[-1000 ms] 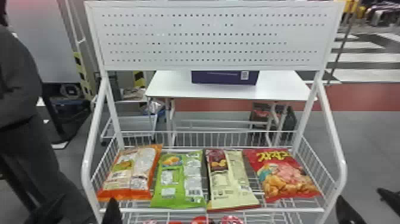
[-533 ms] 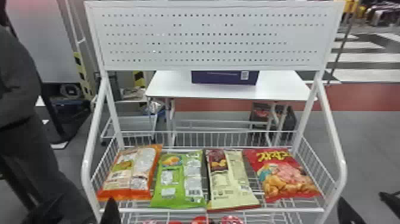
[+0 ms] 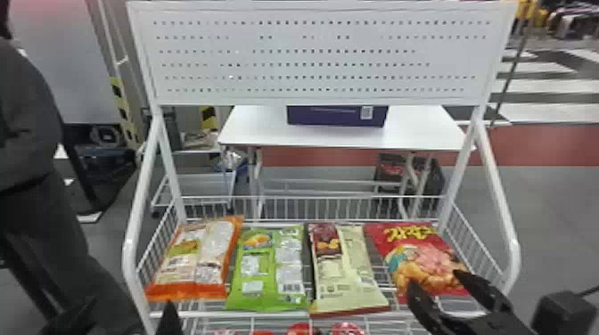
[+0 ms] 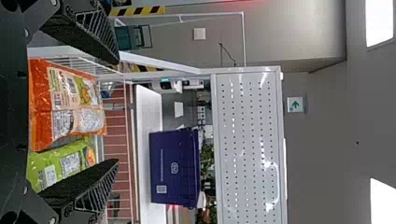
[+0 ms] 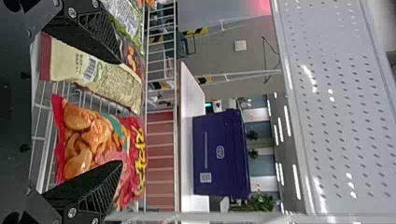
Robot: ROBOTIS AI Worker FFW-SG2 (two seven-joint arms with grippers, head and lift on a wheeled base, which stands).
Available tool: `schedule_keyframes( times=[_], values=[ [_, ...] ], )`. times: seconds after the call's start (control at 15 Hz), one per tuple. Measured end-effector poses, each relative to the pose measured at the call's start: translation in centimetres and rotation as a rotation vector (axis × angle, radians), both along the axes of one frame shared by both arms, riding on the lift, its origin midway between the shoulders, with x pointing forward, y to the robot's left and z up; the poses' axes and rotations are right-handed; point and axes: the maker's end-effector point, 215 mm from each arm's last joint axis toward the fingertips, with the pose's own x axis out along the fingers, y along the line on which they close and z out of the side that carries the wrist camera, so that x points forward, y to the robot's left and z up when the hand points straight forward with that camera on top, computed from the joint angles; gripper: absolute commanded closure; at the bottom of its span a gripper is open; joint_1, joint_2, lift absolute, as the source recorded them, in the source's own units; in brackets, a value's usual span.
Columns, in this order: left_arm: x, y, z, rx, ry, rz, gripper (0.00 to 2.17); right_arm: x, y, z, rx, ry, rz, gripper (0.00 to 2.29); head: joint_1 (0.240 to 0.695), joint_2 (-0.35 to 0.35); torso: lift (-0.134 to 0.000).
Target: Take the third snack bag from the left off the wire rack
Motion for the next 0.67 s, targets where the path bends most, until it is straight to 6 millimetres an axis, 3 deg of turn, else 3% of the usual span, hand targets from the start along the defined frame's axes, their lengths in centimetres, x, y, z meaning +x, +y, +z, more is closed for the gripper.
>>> schedule_keyframes(
  times=[0.27,0.6,0.67],
  values=[
    [-0.2,-0.2,-0.4,0.002,0.008,-0.004,0.15,4.7,5.6,-4.3,-0.021,0.143,0.104,0.14,0.499,0.0,0.0],
    [-0.1,-0.2,-0.5,0.003,0.008,-0.002,0.15,6.4,9.3,-7.3,-0.046,0.276,0.204,0.22,0.499,0.0,0.0],
    [-0.1,-0.1,-0.5,0.004,0.008,-0.001,0.15,6.6,9.8,-7.7,-0.051,0.294,0.215,0.41,0.499,0.0,0.0]
  ],
)
